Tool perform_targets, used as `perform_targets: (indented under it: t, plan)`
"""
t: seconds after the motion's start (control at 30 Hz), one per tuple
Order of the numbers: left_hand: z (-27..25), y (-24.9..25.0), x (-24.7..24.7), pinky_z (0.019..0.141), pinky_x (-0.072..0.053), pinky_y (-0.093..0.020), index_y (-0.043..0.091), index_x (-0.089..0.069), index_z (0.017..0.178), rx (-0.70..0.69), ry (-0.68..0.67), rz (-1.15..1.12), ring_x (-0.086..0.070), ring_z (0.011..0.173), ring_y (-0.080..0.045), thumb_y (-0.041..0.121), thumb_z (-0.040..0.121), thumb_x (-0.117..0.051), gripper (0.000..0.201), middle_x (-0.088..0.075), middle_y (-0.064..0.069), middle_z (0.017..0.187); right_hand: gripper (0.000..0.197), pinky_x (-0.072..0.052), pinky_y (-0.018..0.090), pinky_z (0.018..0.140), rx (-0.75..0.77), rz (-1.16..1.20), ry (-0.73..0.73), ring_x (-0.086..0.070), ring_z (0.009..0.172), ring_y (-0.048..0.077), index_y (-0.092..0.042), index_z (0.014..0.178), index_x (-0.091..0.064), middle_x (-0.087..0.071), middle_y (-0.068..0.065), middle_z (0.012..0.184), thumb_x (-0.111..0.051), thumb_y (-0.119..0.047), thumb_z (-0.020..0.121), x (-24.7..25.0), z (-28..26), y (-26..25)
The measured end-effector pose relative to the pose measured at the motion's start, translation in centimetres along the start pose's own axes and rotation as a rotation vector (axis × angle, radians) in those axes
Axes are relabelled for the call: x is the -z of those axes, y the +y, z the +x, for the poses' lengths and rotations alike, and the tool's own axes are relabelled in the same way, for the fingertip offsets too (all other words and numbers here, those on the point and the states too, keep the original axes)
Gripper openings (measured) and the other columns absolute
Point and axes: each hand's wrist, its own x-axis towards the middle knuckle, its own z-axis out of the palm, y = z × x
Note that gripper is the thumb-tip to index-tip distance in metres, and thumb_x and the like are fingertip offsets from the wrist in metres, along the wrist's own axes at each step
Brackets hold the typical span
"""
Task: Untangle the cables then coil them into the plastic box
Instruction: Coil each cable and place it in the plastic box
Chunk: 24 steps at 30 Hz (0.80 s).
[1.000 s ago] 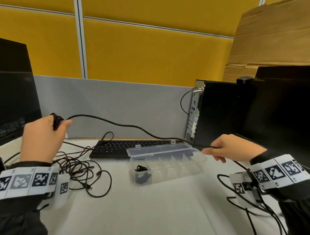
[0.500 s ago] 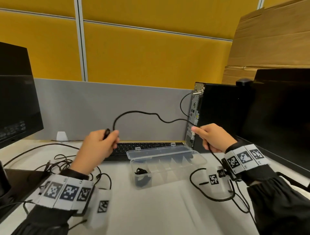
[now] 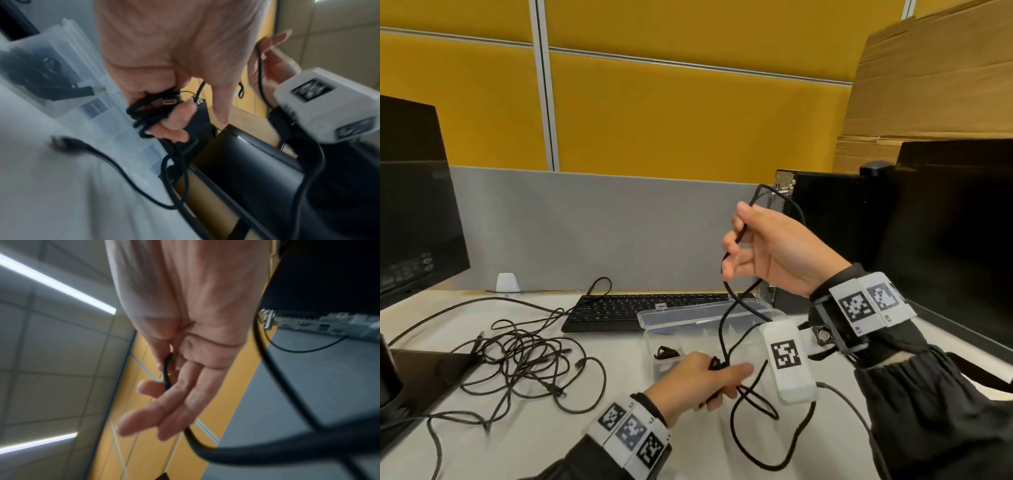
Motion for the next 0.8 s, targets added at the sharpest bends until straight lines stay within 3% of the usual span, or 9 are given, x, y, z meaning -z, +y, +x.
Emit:
perform_targets:
  t: [0.1, 0.17, 0.23, 0.4, 0.5, 0.57, 0.67, 0.73, 0.8]
  plan:
    - [0.8, -0.2, 0.2, 0.063, -0.04, -0.025, 0.014, -0.061, 0.083, 0.002, 0.008, 0.244, -0.048, 0.064, -0.015, 0.052, 0.067, -0.073, 0.043, -0.056, -0.003, 0.074, 0.029, -0.056, 0.042, 0.079, 0.088, 0.045, -0.057, -0.065, 0.06, 0.024, -0.015, 0.079, -0.039, -0.054, 0.003, 0.062, -0.029, -0.029, 0.101, -0.6, 0.0, -0.8]
    - [1.2, -0.3, 0.7, 0.062, -0.041, -0.022, 0.016, -0.054, 0.083, -0.015, 0.074, 0.466, -0.047, 0.066, -0.009, 0.039, 0.074, -0.074, 0.032, -0.054, 0.002, 0.08, 0.029, -0.053, 0.047, 0.088, 0.134, 0.074, -0.072, -0.066, 0.063, 0.024, -0.014, 0.078, -0.039, -0.053, 0.002, 0.062, -0.029, -0.029, 0.1, -0.4, -0.4, -1.6]
    - [1.5, -0.2, 1.6, 0.061, -0.04, -0.024, 0.016, -0.048, 0.076, -0.035, 0.166, 0.576, -0.045, 0.065, -0.01, 0.037, 0.077, -0.071, 0.032, -0.052, 0.003, 0.079, 0.028, -0.049, 0.049, 0.094, 0.157, 0.048, -0.056, -0.067, 0.068, 0.026, -0.015, 0.077, -0.039, -0.052, 0.003, 0.063, -0.031, -0.03, 0.099, 0.2, -0.9, -2.7]
    - [0.7, 1.3, 6.3, 0.051, -0.031, -0.018, 0.019, -0.043, 0.071, -0.032, 0.386, 0.567, -0.041, 0.059, -0.006, 0.037, 0.089, -0.058, 0.03, -0.045, 0.006, 0.069, 0.033, -0.052, 0.05, 0.085, 0.005, -0.307, 0.136, -0.052, 0.052, 0.022, -0.014, 0.074, -0.04, -0.045, 0.006, 0.061, -0.033, -0.032, 0.101, 2.9, -2.2, -3.8]
    - [-0.6, 2.2, 10.0, 0.051, -0.031, -0.023, 0.017, -0.045, 0.069, -0.032, 0.535, 0.588, -0.045, 0.06, -0.01, 0.037, 0.091, -0.055, 0.032, -0.049, 0.003, 0.067, 0.034, -0.055, 0.043, 0.077, -0.215, -0.733, 0.32, -0.045, 0.047, 0.015, -0.013, 0.073, -0.041, -0.04, 0.001, 0.06, -0.035, -0.035, 0.1, 5.6, -3.3, -3.5]
    - [-1.3, 2.2, 12.5, 0.057, -0.035, -0.028, 0.012, -0.049, 0.071, -0.004, 0.629, 0.583, -0.052, 0.068, -0.021, 0.037, 0.093, -0.053, 0.033, -0.055, -0.005, 0.071, 0.032, -0.053, 0.036, 0.072, -0.323, -1.099, 0.457, -0.053, 0.054, 0.016, -0.016, 0.074, -0.044, -0.047, 0.001, 0.068, -0.036, -0.031, 0.101, 7.9, -3.9, -3.5]
    - [-2.2, 2.2, 15.0, 0.056, -0.032, -0.031, 0.007, -0.05, 0.068, -0.008, 0.711, 0.519, -0.051, 0.067, -0.026, 0.037, 0.092, -0.053, 0.038, -0.052, -0.008, 0.065, 0.024, -0.045, 0.036, 0.072, -0.349, -1.636, 0.602, -0.06, 0.086, 0.031, -0.013, 0.09, -0.054, -0.049, 0.007, 0.083, -0.036, -0.024, 0.101, 11.8, -4.1, -3.6]
    - [-2.3, 2.5, 15.2, 0.055, -0.032, -0.031, 0.009, -0.047, 0.065, -0.035, 0.708, 0.506, -0.048, 0.06, -0.023, 0.035, 0.093, -0.051, 0.039, -0.049, -0.006, 0.061, 0.029, -0.046, 0.04, 0.081, -0.303, -1.766, 0.691, -0.053, 0.09, 0.034, -0.006, 0.115, -0.054, -0.043, 0.011, 0.096, -0.036, -0.024, 0.101, 13.2, -3.5, -3.4]
    - [-1.9, 2.6, 15.0, 0.066, -0.041, -0.032, 0.01, -0.052, 0.063, -0.077, 0.687, 0.466, -0.057, 0.07, -0.025, 0.034, 0.095, -0.048, 0.04, -0.062, -0.008, 0.072, 0.038, -0.046, 0.046, 0.089, -0.438, -1.8, 0.653, -0.051, 0.098, 0.038, -0.013, 0.134, -0.042, -0.041, 0.016, 0.118, -0.036, -0.03, 0.1, 12.6, -2.7, -2.8]
